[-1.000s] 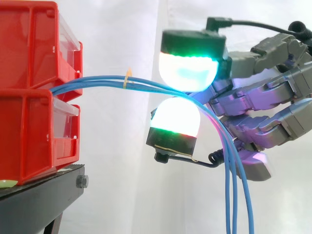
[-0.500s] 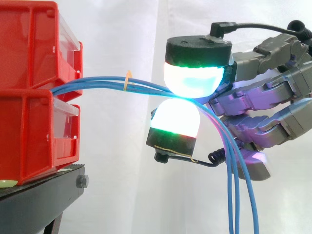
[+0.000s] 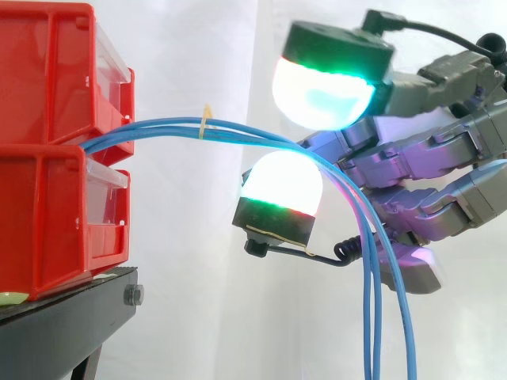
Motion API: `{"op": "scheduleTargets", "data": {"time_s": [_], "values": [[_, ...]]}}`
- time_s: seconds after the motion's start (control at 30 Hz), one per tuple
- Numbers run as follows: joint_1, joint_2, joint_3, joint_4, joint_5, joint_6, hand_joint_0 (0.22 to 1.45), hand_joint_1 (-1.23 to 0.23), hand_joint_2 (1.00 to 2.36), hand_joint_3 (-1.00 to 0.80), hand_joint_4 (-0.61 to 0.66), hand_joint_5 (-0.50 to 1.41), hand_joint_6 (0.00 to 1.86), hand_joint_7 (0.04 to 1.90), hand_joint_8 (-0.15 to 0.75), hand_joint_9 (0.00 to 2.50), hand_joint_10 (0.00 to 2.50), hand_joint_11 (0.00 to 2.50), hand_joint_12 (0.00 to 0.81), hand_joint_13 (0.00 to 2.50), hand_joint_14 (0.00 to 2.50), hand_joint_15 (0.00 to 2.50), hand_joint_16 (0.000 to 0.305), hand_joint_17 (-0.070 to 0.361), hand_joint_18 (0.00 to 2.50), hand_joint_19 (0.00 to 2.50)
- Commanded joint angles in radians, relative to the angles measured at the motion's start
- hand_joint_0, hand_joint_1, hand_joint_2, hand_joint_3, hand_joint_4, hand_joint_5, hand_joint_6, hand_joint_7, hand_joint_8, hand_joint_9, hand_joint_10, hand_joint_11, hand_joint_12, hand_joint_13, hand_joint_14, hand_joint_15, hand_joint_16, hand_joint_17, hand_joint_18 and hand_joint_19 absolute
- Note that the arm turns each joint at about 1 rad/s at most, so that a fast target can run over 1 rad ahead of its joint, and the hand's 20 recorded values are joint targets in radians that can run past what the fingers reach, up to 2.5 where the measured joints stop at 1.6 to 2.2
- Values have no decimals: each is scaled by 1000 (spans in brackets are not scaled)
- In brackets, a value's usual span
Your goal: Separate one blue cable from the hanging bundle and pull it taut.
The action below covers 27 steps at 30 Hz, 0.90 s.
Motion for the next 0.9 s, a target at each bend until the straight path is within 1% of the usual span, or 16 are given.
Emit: {"op": "scheduleTargets", "data": {"time_s": [0.0, 0.07, 0.13, 0.17, 0.2, 0.23, 0.3, 0.4, 0.5, 0.63, 0.7, 0.77, 0.83, 0.87], "values": [[0, 0, 0, 0, 0, 0, 485, -375, 1000, -500, 103, 153, 502, 1307, 173, 2295, 32, 758, 367, 1741, 23, 1100, 52, 117, 1129, 822], [-1, 0, 0, 0, 0, 0, 527, -382, 1000, -500, 103, 152, 502, 1320, 165, 2281, 30, 778, 340, 1720, 23, 1115, 49, 109, 1085, 861], [0, 0, 0, 0, 0, 0, 576, -441, 1000, -500, 101, 151, 501, 1326, 154, 2276, 31, 769, 327, 1708, 24, 1112, 46, 104, 1055, 878], [0, -1, 0, 0, 0, 0, 631, -505, 1000, -500, 102, 152, 501, 1320, 148, 2278, 33, 791, 320, 1702, 25, 1118, 45, 101, 1045, 892], [0, 0, 0, 0, 0, 0, 651, -533, 1000, -499, 102, 152, 501, 1322, 141, 2281, 33, 792, 324, 1703, 24, 1121, 45, 100, 1046, 892], [-1, -1, 0, 0, 0, 0, 681, -583, 1005, -439, 103, 152, 501, 1318, 139, 2290, 33, 788, 321, 1704, 24, 1111, 44, 99, 1050, 890], [0, 0, 0, 0, 0, 0, 711, -629, 1013, -336, 114, 152, 501, 1321, 119, 2303, 33, 802, 317, 1715, 24, 1111, 44, 98, 1070, 895], [0, 0, 0, 0, 0, 0, 729, -654, 1015, -280, 120, 152, 502, 1329, 112, 2309, 34, 797, 327, 1716, 24, 1099, 43, 97, 1076, 901], [-1, 0, 0, 0, 0, 0, 737, -661, 1017, -261, 129, 152, 502, 1336, 121, 2308, 33, 814, 329, 1713, 25, 1113, 43, 97, 1078, 904], [0, -1, 0, 0, 0, 0, 737, -670, 1017, -232, 102, 152, 502, 1338, 165, 2291, 34, 844, 333, 1706, 24, 1107, 44, 99, 1079, 899], [0, 0, 0, 0, 2, 0, 729, -730, 1019, -215, 64, 153, 502, 1316, 193, 2276, 35, 858, 335, 1688, 24, 1111, 44, 99, 1081, 883], [0, 0, 0, 0, 2, 0, 729, -807, 1017, -235, 54, 153, 502, 1311, 187, 2266, 35, 862, 331, 1685, 24, 1097, 44, 98, 1076, 872], [-1, 0, 0, 0, 2, 0, 741, -881, 1014, -276, 53, 153, 502, 1301, 181, 2268, 34, 850, 333, 1680, 25, 1101, 43, 97, 1071, 872], [0, -1, 0, 0, 2, 0, 751, -916, 1012, -329, 48, 153, 502, 1294, 178, 2269, 34, 843, 329, 1679, 24, 1102, 43, 96, 1073, 872]]}}
